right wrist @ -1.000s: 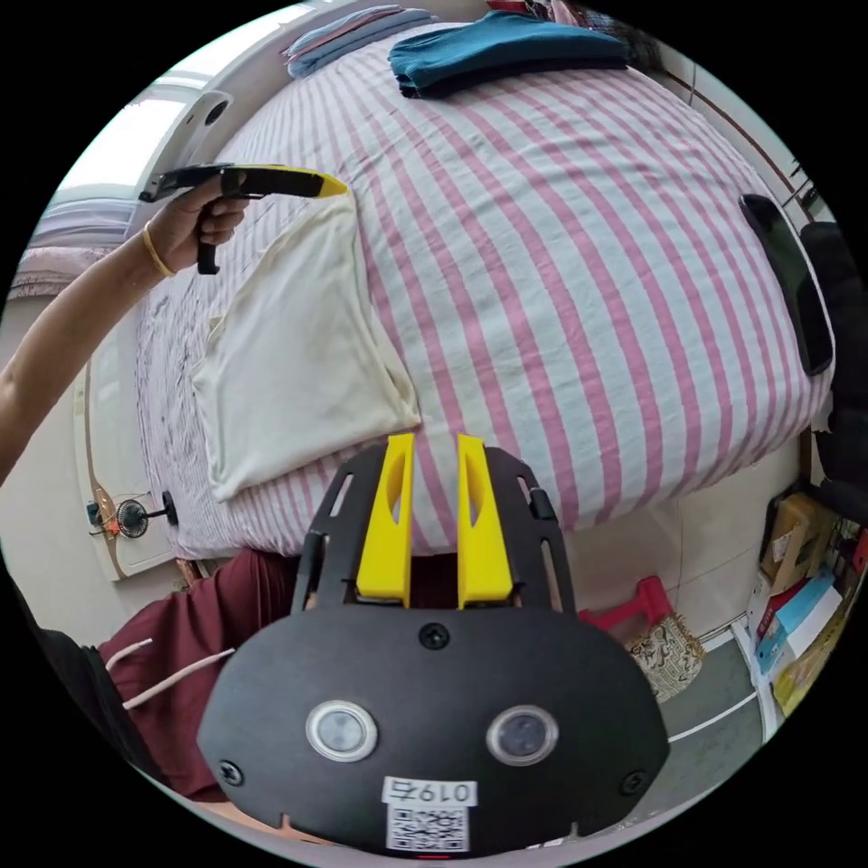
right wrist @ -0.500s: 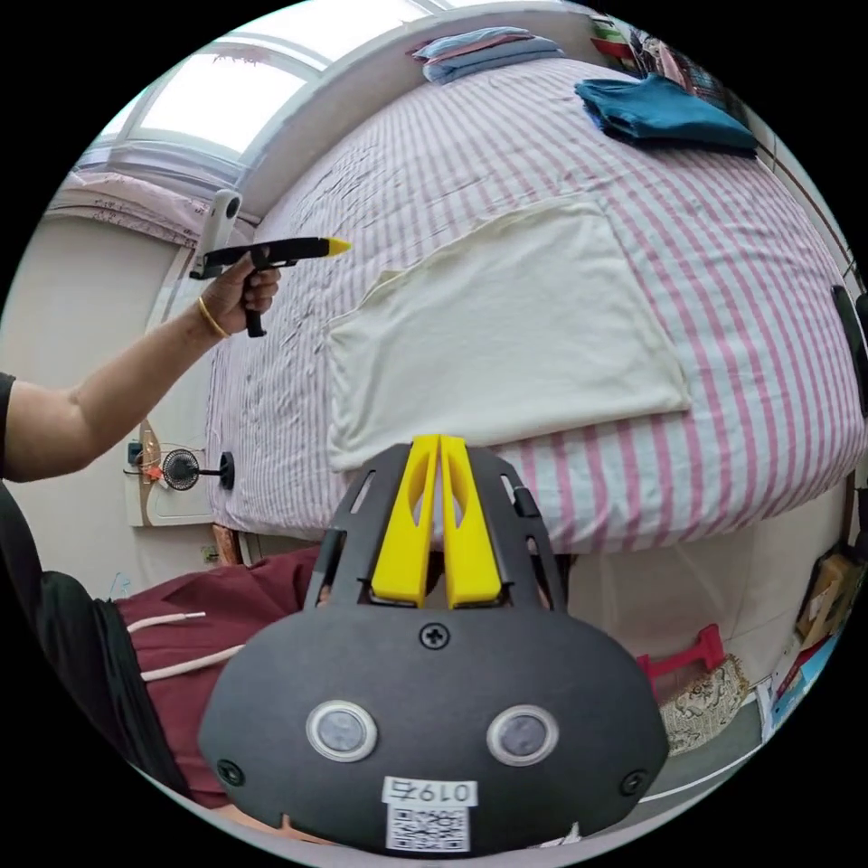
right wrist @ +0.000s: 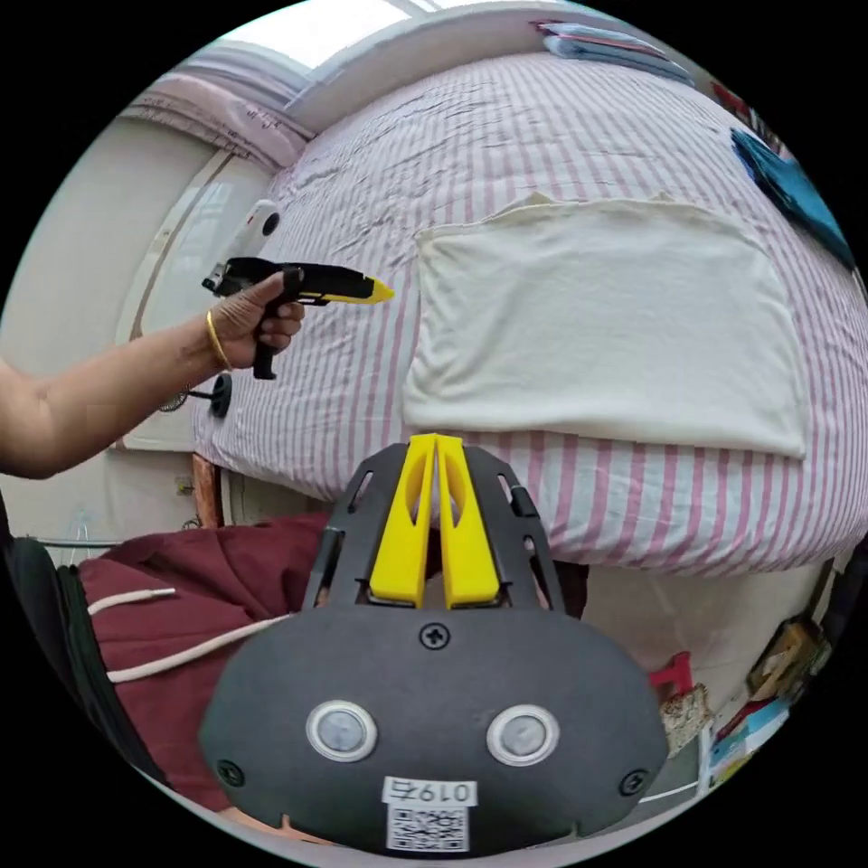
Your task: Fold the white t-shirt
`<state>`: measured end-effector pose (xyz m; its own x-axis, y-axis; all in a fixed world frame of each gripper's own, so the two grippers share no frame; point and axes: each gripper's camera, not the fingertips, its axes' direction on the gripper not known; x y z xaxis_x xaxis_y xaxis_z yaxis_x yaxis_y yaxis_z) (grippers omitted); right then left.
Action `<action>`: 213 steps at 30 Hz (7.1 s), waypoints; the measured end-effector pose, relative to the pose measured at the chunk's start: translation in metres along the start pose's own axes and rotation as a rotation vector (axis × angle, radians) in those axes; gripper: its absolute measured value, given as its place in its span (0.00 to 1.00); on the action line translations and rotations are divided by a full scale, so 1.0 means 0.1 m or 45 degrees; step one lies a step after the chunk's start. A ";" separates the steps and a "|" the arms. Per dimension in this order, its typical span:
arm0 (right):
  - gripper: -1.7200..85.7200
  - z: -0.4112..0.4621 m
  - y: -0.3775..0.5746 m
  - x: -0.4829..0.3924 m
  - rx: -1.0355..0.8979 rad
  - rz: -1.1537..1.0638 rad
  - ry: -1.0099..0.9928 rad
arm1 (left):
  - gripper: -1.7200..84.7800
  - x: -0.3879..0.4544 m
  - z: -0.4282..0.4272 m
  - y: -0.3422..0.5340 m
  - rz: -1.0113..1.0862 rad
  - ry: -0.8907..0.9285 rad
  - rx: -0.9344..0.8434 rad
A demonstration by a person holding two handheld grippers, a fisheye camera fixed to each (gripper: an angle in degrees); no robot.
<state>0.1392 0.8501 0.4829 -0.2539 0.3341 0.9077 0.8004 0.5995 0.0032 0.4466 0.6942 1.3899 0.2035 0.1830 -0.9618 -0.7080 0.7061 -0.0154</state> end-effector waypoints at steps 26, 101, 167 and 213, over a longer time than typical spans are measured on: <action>0.13 0.88 -4.84 -1.72 -1.008 -1.591 -0.150 | 0.16 -0.84 1.88 2.30 -0.666 0.385 0.760; 0.01 2.04 -5.91 -2.89 -1.267 -2.112 -0.471 | 0.05 -0.11 4.08 2.29 -0.418 0.088 1.150; 0.05 4.06 -2.81 -3.61 -2.212 -2.755 0.007 | 0.06 1.34 4.37 2.79 -0.363 0.062 1.242; 0.10 -1.19 0.28 2.52 -0.338 -3.281 1.001 | 0.03 5.26 5.37 0.03 0.275 -0.812 0.209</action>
<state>0.1620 0.8649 0.7613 -0.1688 -0.5290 -0.8316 -0.3765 -0.7451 0.5504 0.9151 1.1601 1.0309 0.4629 0.6619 -0.5896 -0.6759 0.6939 0.2484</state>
